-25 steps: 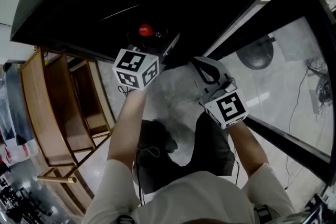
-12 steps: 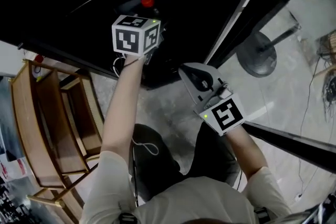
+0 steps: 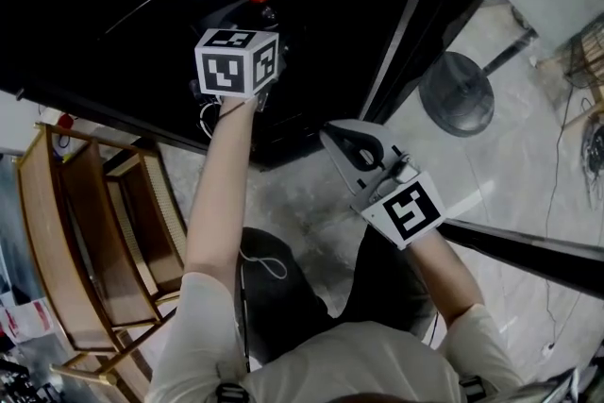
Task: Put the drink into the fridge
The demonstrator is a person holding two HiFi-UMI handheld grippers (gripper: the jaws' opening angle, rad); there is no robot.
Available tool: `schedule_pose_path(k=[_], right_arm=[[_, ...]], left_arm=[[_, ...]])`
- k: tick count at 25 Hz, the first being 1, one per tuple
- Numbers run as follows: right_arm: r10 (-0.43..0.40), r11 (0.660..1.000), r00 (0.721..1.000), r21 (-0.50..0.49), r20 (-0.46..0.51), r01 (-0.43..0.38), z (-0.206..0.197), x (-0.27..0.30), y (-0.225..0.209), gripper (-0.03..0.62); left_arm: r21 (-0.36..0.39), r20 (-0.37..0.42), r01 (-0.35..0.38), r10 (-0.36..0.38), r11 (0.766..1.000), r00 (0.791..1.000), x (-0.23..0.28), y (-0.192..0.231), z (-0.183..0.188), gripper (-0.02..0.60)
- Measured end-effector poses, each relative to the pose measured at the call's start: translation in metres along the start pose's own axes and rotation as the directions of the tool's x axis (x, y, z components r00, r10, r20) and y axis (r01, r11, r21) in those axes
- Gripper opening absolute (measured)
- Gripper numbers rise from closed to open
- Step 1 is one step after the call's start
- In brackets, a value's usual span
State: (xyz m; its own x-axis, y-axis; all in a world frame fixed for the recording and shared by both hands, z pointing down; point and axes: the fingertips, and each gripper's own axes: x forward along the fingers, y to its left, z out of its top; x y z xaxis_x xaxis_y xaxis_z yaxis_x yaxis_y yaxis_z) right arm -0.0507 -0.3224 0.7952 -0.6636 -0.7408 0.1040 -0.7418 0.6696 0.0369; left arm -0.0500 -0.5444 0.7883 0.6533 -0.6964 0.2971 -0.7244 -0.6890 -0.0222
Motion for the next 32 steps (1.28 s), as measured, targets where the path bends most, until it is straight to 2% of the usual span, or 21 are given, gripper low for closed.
schedule_pose_path(k=[3, 7, 14, 16, 20, 22, 24, 27, 29, 32], right_arm=[[-0.002, 1.000, 1.000, -0.008, 0.004, 0.002, 0.001, -0.004, 0.000, -0.003], [-0.003, 1.000, 1.000, -0.028, 0.009, 0.003, 0.006, -0.009, 0.000, -0.003], [-0.001, 0.999, 1.000, -0.049, -0.003, 0.000, 0.003, -0.014, 0.006, -0.003], [-0.008, 0.999, 1.000, -0.050, -0.004, 0.008, 0.001, -0.013, 0.006, -0.003], [-0.053, 0.997, 0.999, -0.061, 0.014, 0.054, 0.002, -0.010, 0.000, -0.003], [-0.088, 0.993, 0.995, -0.076, 0.035, 0.091, 0.009, -0.009, -0.003, -0.003], [-0.124, 0.989, 0.991, -0.069, 0.052, 0.127, 0.020, -0.010, -0.005, -0.003], [-0.164, 0.985, 0.983, -0.038, 0.078, 0.167, 0.054, -0.017, -0.005, -0.003], [-0.163, 0.986, 0.984, -0.026, 0.071, 0.166, 0.082, -0.022, -0.002, -0.003], [-0.140, 0.990, 0.989, 0.008, 0.039, 0.140, 0.122, -0.039, 0.003, -0.003]], left_arm=[[0.000, 0.029, -0.023, 0.023, 1.000, 0.999, -0.002, 0.001, 0.001, 0.304], [-0.018, 0.090, -0.066, 0.068, 0.998, 0.994, -0.015, 0.007, 0.011, 0.359], [-0.002, 0.163, -0.142, 0.140, 0.990, 0.977, -0.053, 0.002, 0.011, 0.371], [0.014, 0.199, -0.166, 0.160, 0.986, 0.967, -0.067, 0.001, 0.011, 0.370], [0.082, 0.302, -0.233, 0.199, 0.969, 0.932, -0.102, -0.012, 0.014, 0.368], [0.117, 0.331, -0.248, 0.198, 0.962, 0.923, -0.113, -0.018, 0.016, 0.326], [0.119, 0.331, -0.229, 0.179, 0.966, 0.926, -0.121, -0.028, 0.019, 0.276], [0.092, 0.284, -0.181, 0.148, 0.979, 0.947, -0.129, -0.046, 0.026, 0.262], [0.064, 0.250, -0.175, 0.154, 0.982, 0.956, -0.139, -0.055, 0.035, 0.242], [0.012, 0.199, -0.194, 0.188, 0.981, 0.962, -0.164, -0.066, 0.059, 0.170]])
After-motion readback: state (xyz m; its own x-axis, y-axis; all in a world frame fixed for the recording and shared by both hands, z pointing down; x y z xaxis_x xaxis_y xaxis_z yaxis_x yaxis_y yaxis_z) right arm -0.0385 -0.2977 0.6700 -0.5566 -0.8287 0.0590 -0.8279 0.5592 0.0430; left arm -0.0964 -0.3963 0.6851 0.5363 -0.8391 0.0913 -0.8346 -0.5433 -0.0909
